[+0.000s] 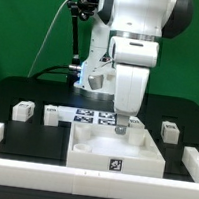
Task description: Assemble one leg
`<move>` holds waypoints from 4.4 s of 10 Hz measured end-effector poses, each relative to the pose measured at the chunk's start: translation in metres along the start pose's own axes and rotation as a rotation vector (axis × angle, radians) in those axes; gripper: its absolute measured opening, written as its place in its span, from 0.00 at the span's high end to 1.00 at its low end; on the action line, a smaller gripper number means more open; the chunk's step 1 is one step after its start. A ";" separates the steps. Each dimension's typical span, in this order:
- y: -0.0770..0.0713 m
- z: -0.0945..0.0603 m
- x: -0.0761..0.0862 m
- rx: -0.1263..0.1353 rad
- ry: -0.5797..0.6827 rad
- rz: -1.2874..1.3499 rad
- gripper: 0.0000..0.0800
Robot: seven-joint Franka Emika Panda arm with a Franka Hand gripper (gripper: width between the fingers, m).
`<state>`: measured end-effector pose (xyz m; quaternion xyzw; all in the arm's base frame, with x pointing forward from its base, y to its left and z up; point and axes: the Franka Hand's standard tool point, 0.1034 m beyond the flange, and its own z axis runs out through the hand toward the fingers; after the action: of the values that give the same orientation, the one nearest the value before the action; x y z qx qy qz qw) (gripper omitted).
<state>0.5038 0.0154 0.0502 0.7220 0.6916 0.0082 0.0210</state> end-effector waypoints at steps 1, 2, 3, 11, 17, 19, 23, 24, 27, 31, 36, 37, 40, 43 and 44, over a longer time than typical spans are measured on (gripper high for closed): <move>-0.018 0.005 -0.002 0.016 0.001 0.002 0.19; -0.037 0.011 -0.006 0.043 0.000 0.008 0.19; -0.048 0.017 -0.012 0.064 0.000 0.015 0.19; -0.057 0.036 -0.016 0.091 0.007 -0.027 0.20; -0.055 0.036 -0.016 0.082 0.008 -0.026 0.93; -0.055 0.036 -0.016 0.079 0.009 -0.026 0.93; -0.048 0.037 0.008 0.072 0.021 0.004 0.92; -0.043 0.037 0.015 0.066 0.026 -0.001 0.92; -0.021 0.037 0.041 0.041 0.049 -0.003 0.92; -0.018 0.038 0.047 0.055 0.048 -0.010 0.92; -0.018 0.039 0.046 0.057 0.048 -0.008 0.35; -0.018 0.039 0.046 0.057 0.047 -0.008 0.23; -0.019 0.039 0.046 0.057 0.047 -0.007 0.19; -0.020 0.026 0.052 0.043 0.045 0.041 0.19; -0.024 0.012 0.059 0.029 0.040 0.071 0.19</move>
Offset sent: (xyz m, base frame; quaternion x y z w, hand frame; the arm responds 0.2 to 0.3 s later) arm -0.0371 -0.0036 -0.0255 0.0178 0.0434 -0.0037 0.9989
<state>0.4826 0.0751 0.0365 0.7461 0.6657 0.0135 -0.0036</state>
